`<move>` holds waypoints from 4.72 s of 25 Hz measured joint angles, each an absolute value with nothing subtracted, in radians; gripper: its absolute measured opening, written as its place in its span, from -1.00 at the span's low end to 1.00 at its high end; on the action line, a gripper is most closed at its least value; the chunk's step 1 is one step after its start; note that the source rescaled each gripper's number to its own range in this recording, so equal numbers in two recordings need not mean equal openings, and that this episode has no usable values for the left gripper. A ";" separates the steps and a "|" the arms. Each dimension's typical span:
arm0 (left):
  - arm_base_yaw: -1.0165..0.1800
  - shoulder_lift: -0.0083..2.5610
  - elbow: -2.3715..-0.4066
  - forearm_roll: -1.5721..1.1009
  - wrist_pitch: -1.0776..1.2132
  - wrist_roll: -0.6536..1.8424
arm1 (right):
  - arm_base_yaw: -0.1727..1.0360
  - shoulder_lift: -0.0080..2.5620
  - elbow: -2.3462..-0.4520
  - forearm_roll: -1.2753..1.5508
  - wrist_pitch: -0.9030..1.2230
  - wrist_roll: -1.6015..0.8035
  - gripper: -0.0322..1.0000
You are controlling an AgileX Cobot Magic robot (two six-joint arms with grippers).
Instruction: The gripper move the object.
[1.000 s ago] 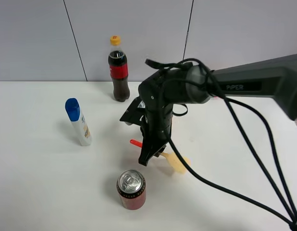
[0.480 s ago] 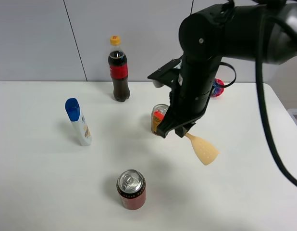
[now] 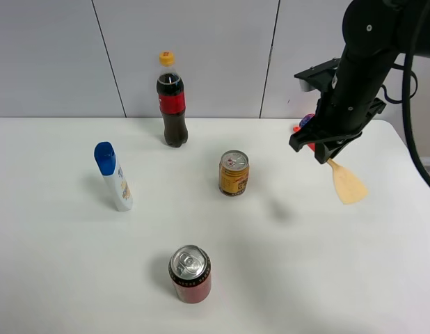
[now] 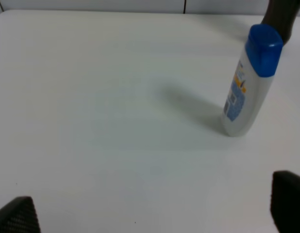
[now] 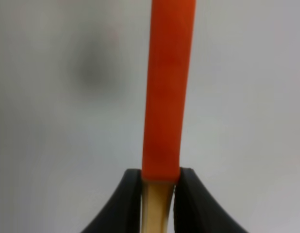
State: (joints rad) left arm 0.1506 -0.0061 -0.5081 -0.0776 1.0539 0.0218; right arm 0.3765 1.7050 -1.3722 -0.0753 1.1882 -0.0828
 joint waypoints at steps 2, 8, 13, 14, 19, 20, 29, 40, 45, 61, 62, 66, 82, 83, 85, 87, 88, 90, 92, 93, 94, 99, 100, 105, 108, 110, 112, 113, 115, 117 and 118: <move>0.151 -0.006 -0.508 -0.078 1.054 0.022 | 0.342 1.718 -1.372 -0.092 1.145 -0.091 -0.94; 0.151 -0.006 -0.508 -0.078 1.054 0.022 | 0.276 1.848 -1.372 -0.133 1.047 -0.092 -0.94; 0.151 -0.006 -0.508 -0.078 1.054 0.022 | 0.266 1.958 -1.372 -0.142 0.928 -0.092 -0.94; 0.151 -0.006 -0.508 -0.078 1.054 0.022 | 0.266 1.977 -1.372 -0.142 0.908 -0.092 -0.94; 0.151 -0.006 -0.508 -0.078 1.054 0.022 | 0.266 2.041 -1.372 -0.117 0.815 -0.092 -0.94; 0.151 -0.006 -0.508 -0.078 1.054 0.022 | 0.266 2.049 -1.372 -0.116 0.793 -0.092 -0.94; 0.151 -0.006 -0.508 -0.078 1.054 0.022 | 0.266 2.112 -1.372 -0.102 0.695 -0.093 -0.94; 0.151 -0.006 -0.508 -0.078 1.054 0.022 | 0.266 2.137 -1.372 -0.100 0.679 -0.092 -0.30; 0.151 -0.006 -0.508 -0.078 1.054 0.022 | 0.266 2.075 -1.372 -0.100 0.682 -0.092 0.76; 0.151 -0.006 -0.508 -0.078 1.054 0.022 | 0.253 1.649 -1.372 -0.049 1.058 -0.105 0.92; 0.151 -0.006 -0.508 -0.078 1.054 0.022 | 0.244 1.627 -1.372 -0.046 1.067 -0.107 0.93; 0.151 -0.006 -0.508 -0.078 1.054 0.022 | 0.209 1.568 -1.372 -0.046 1.120 -0.107 0.99; 0.151 -0.006 -0.508 -0.078 1.054 0.022 | -0.026 1.245 -1.367 -0.090 1.219 -0.108 1.00; 0.151 -0.006 -0.508 -0.078 1.054 0.022 | -0.026 1.216 -1.362 -0.093 1.219 -0.108 1.00; 0.151 -0.006 -0.508 -0.078 1.054 0.022 | -0.026 1.142 -1.331 -0.100 1.218 -0.107 1.00; 0.151 -0.006 -0.508 -0.078 1.054 0.022 | -0.026 1.063 -1.288 -0.101 1.220 -0.105 1.00; 0.151 -0.006 -0.508 -0.078 1.054 0.022 | -0.026 1.017 -1.260 -0.101 1.220 -0.103 1.00; 0.151 -0.006 -0.508 -0.078 1.054 0.022 | -0.026 0.932 -1.201 -0.101 1.220 -0.097 1.00; 0.151 -0.006 -0.508 -0.078 1.054 0.022 | -0.027 0.841 -1.127 -0.101 1.220 -0.088 1.00; 0.151 -0.006 -0.508 -0.078 1.054 0.022 | -0.027 0.793 -1.085 -0.101 1.213 -0.084 1.00; 0.151 -0.006 -0.508 -0.078 1.054 0.022 | -0.028 0.752 -1.047 -0.100 1.193 -0.081 1.00; 0.151 -0.006 -0.508 -0.078 1.054 0.022 | -0.028 0.478 -0.816 -0.093 1.056 -0.034 1.00; 0.151 -0.006 -0.508 -0.078 1.054 0.022 | -0.028 0.422 -0.773 -0.081 1.045 -0.023 1.00; 0.151 -0.006 -0.508 -0.078 1.054 0.022 | -0.028 0.191 -0.630 -0.046 1.039 0.000 1.00; 0.151 -0.006 -0.508 -0.078 1.054 0.022 | -0.028 0.100 -0.588 -0.046 1.039 0.000 1.00; 0.151 -0.006 -0.508 -0.078 1.054 0.022 | -0.028 0.066 -0.570 -0.046 1.039 0.000 1.00; 0.151 -0.006 -0.508 -0.078 1.054 0.022 | -0.028 0.054 -0.552 -0.046 1.039 0.000 1.00; 0.151 -0.006 -0.508 -0.078 1.054 0.022 | -0.028 0.054 -0.542 -0.043 1.039 0.000 1.00; 0.151 -0.006 -0.508 -0.078 1.054 0.022 | -0.028 0.054 -0.520 -0.028 1.043 0.000 1.00; 0.151 -0.006 -0.508 -0.078 1.054 0.022 | -0.028 0.054 -0.500 -0.020 1.056 0.000 1.00; 0.151 -0.006 -0.508 -0.078 1.054 0.022 | -0.028 0.054 -0.498 -0.020 1.058 0.000 1.00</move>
State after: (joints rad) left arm 0.1506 -0.0061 -0.5081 -0.0776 1.0539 0.0218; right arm -0.0284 0.0545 -0.4979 -0.0202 1.0581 0.0000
